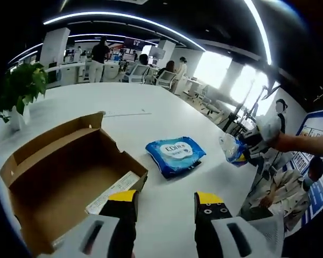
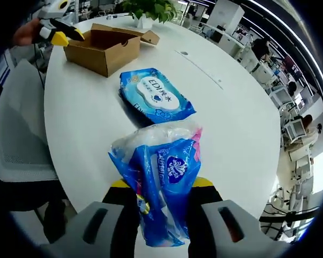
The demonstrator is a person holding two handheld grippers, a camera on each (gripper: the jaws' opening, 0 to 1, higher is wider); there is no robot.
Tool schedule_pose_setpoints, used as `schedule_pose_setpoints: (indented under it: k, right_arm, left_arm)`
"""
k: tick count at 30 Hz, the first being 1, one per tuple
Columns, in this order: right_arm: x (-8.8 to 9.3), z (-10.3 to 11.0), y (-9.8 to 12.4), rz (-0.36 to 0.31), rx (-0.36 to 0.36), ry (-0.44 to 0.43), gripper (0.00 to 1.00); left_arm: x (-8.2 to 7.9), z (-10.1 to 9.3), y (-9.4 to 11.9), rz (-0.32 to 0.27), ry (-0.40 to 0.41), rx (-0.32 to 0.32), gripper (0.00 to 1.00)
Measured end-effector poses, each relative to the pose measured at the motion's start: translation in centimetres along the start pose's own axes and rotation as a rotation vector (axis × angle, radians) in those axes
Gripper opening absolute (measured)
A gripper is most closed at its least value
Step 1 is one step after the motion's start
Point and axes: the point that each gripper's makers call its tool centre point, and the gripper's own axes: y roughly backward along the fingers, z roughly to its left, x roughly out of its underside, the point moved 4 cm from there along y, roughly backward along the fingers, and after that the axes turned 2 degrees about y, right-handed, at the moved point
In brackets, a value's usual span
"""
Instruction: Operate the shoe box by opening the lid, removing the specified soft item, and placing it in the target area until the item is outside and the box remains undamaged.
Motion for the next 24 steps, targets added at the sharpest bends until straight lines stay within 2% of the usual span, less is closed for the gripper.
schedule_pose_setpoints:
  k: [7, 14, 17, 22, 24]
  right_arm:
    - [0.2, -1.7, -1.6, 0.030, -0.026, 0.042, 0.29]
    - [-0.2, -4.0, -3.8, 0.069, -0.045, 0.082, 0.30]
    - [-0.3, -4.5, -4.8, 0.081, -0.060, 0.091, 0.30]
    - [0.3, -4.9, -6.3, 0.143, -0.080, 0.172, 0.31]
    - [0.5, -5.2, -6.9, 0.154, -0.088, 0.171, 0.31]
  left_arm:
    - [-0.1, 0.9, 0.6, -0.008, 0.021, -0.033, 0.42]
    - [0.4, 2.7, 2.1, -0.013, 0.055, -0.087, 0.42]
    - [0.6, 3.4, 2.9, -0.019, 0.070, -0.114, 0.42]
    - [1.1, 4.4, 3.9, -0.026, 0.100, -0.152, 0.42]
    - [1.3, 4.7, 4.4, -0.027, 0.108, -0.165, 0.42]
